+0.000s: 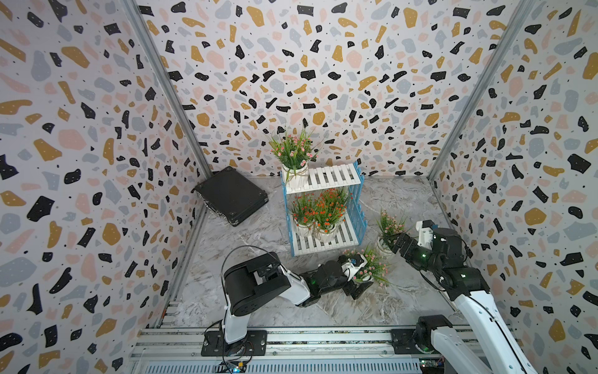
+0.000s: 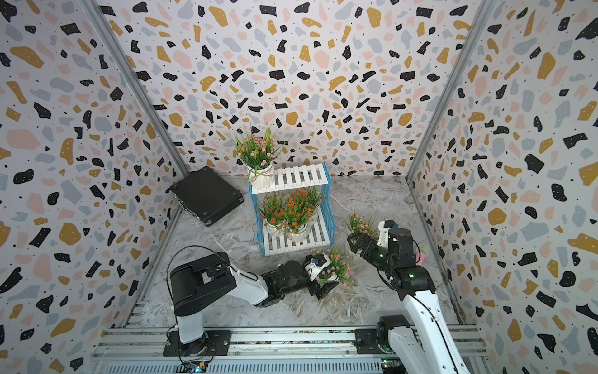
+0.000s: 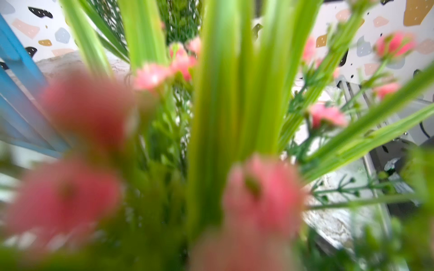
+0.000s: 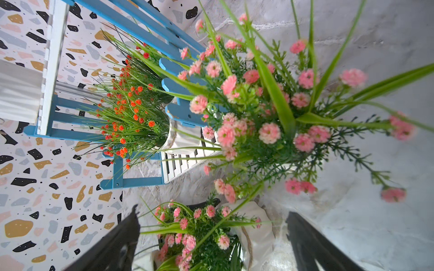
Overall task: Place the baby's breath potted plants on the rack by color
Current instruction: Move the baby's breath potted plant to the center of the board, then pick up the baby's breath potted plant from the center of the board.
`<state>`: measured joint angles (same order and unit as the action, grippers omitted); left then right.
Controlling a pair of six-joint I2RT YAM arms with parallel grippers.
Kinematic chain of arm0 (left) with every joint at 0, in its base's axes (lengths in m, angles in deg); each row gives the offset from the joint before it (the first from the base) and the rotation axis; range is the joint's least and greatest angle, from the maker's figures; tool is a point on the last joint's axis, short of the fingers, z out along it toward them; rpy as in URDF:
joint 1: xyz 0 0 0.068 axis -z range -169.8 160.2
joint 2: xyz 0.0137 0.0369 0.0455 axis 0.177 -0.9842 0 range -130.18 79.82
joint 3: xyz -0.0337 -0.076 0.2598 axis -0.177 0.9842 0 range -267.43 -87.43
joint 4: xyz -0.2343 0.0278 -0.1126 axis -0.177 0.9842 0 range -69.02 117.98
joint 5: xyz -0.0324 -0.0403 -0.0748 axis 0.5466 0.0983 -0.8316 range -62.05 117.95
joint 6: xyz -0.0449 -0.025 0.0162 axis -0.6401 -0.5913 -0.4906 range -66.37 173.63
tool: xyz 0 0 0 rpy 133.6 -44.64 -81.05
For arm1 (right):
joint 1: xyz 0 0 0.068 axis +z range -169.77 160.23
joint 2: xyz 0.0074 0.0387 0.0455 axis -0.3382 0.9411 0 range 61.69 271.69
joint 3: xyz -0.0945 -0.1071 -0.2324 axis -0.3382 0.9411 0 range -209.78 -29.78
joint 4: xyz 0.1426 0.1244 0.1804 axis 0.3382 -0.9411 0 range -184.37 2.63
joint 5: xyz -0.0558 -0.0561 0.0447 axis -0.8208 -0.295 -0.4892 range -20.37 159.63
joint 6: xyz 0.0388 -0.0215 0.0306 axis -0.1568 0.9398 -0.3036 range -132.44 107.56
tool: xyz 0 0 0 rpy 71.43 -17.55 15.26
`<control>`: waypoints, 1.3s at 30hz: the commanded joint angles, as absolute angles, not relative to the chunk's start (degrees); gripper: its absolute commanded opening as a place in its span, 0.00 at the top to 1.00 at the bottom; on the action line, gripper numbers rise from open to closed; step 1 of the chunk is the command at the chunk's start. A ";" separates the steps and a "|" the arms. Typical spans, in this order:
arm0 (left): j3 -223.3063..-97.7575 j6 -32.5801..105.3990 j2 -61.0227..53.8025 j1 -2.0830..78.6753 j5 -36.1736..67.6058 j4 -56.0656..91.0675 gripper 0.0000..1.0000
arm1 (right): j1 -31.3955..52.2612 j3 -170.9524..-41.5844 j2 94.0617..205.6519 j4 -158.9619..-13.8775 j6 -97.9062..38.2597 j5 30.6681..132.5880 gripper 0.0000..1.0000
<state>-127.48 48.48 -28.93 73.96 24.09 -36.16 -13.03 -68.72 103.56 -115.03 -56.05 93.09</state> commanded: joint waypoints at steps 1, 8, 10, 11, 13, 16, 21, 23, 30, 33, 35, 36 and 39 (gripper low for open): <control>-129.52 48.82 -29.15 73.83 24.30 -38.56 0.00 | -13.18 -68.88 102.74 -115.28 -55.15 93.96 0.01; -131.97 48.90 -31.30 73.83 23.59 -36.53 0.00 | -13.18 -68.62 102.45 -115.14 -54.63 94.81 0.00; -132.40 48.80 -31.73 73.86 23.35 -36.28 0.00 | -13.13 -68.62 102.30 -115.18 -54.48 94.93 0.00; -132.50 48.67 -31.92 73.83 23.46 -36.23 0.00 | -13.18 -68.58 102.19 -115.32 -54.45 95.06 0.01; -132.65 48.64 -32.35 73.83 23.50 -36.25 0.01 | -13.18 -68.41 101.95 -115.32 -54.27 95.07 0.01; -132.92 48.53 -32.89 73.74 23.80 -35.95 0.01 | -13.18 -68.18 101.77 -115.16 -54.25 95.16 0.01; -133.26 48.50 -33.43 73.76 24.50 -35.44 0.01 | -13.18 -67.36 101.68 -114.40 -54.42 95.61 0.00; -133.30 48.49 -33.60 73.59 24.86 -35.61 0.01 | -13.17 -67.15 101.62 -114.17 -54.60 95.74 0.01; -134.20 48.32 -34.53 73.22 24.92 -35.28 0.10 | -13.13 -67.39 101.64 -114.61 -54.08 95.76 0.01; -134.10 48.36 -34.11 73.21 24.60 -35.22 0.25 | -13.18 -67.69 101.67 -114.67 -54.05 95.58 0.01; -133.55 48.40 -33.37 73.21 24.86 -35.51 0.26 | -13.18 -68.20 101.66 -114.91 -53.79 95.36 0.01; -133.26 48.38 -32.92 73.29 25.02 -35.62 0.26 | -13.18 -68.56 101.68 -115.09 -53.52 95.18 0.01; -132.67 48.60 -31.49 73.29 25.04 -34.97 0.26 | -13.18 -69.55 101.65 -115.75 -52.91 94.51 0.01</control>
